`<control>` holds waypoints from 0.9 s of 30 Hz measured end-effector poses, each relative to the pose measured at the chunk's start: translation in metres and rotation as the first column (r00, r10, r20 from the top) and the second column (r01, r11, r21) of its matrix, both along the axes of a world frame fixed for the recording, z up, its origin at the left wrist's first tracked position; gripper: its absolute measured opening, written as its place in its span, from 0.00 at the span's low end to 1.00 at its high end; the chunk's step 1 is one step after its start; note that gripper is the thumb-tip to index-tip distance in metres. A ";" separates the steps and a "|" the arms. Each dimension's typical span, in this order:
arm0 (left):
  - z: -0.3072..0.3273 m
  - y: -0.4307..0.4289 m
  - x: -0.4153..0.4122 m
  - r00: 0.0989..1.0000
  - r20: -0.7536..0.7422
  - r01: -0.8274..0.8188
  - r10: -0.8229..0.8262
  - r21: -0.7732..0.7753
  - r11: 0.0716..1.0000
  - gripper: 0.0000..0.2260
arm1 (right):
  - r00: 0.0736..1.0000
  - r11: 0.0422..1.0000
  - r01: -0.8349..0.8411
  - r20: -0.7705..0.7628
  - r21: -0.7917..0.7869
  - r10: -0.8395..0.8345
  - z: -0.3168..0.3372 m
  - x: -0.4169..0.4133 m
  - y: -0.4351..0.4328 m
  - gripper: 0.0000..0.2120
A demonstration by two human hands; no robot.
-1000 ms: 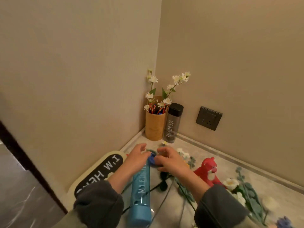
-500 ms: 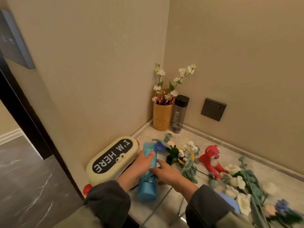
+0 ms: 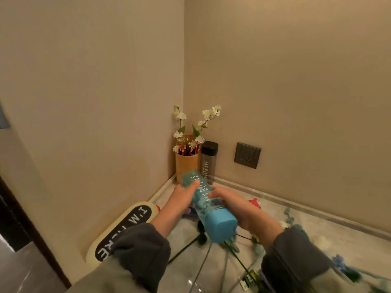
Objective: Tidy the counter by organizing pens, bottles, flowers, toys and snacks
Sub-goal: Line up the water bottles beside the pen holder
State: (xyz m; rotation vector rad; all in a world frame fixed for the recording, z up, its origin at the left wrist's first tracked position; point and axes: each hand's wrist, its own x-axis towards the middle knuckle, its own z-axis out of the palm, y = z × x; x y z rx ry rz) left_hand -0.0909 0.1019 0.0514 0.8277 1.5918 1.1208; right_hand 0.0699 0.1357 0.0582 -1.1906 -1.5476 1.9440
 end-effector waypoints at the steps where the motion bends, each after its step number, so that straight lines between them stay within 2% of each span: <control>1: 0.000 0.005 0.003 1.000 0.021 0.018 -0.018 -0.009 1.000 0.26 | 1.000 1.000 0.000 0.001 -0.012 0.000 0.004 0.008 0.004 0.21; 4: 0.003 0.022 0.015 0.980 0.201 -0.004 0.005 -0.004 1.000 0.34 | 0.996 0.996 0.089 0.015 -0.020 -0.089 0.011 0.024 0.014 0.19; 6: 0.006 0.034 0.021 0.949 0.311 -0.049 0.041 0.020 0.999 0.39 | 0.986 0.986 0.167 0.022 -0.010 -0.166 0.016 0.033 0.021 0.22; 8: 0.007 0.046 0.025 0.918 0.389 -0.098 0.070 0.053 0.994 0.40 | 0.955 0.956 0.291 -0.040 -0.037 -0.292 0.019 0.044 0.028 0.26; 11: 0.007 0.062 0.029 0.845 0.515 -0.202 0.142 0.064 0.977 0.39 | 0.834 0.871 0.459 -0.252 -0.173 -0.490 0.023 0.057 0.034 0.28; 14: 0.005 0.076 0.034 0.755 0.618 -0.290 0.218 0.016 0.957 0.35 | 0.687 0.782 0.588 -0.382 -0.208 -0.618 0.019 0.057 0.043 0.31; 16: 0.003 0.084 0.039 0.706 0.668 -0.301 0.235 -0.017 0.953 0.32 | 0.619 0.735 0.639 -0.415 -0.226 -0.666 0.016 0.049 0.049 0.31; 18: 0.000 0.091 0.044 0.679 0.701 -0.280 0.217 -0.026 0.960 0.30 | 0.626 0.729 0.647 -0.390 -0.224 -0.675 0.015 0.041 0.056 0.30; 20: -0.004 0.098 0.045 0.681 0.700 -0.265 0.215 -0.038 0.963 0.29 | 0.668 0.742 0.650 -0.344 -0.163 -0.660 0.013 0.036 0.068 0.29; 23: -0.012 0.112 0.040 0.775 0.599 -0.204 0.202 -0.066 0.977 0.32 | 0.709 0.749 0.662 -0.297 -0.031 -0.639 0.013 0.035 0.090 0.28; 27: -0.023 0.134 0.031 0.962 0.253 -0.092 0.101 -0.047 0.995 0.37 | 0.801 0.763 0.599 -0.179 0.243 -0.572 0.020 0.037 0.121 0.32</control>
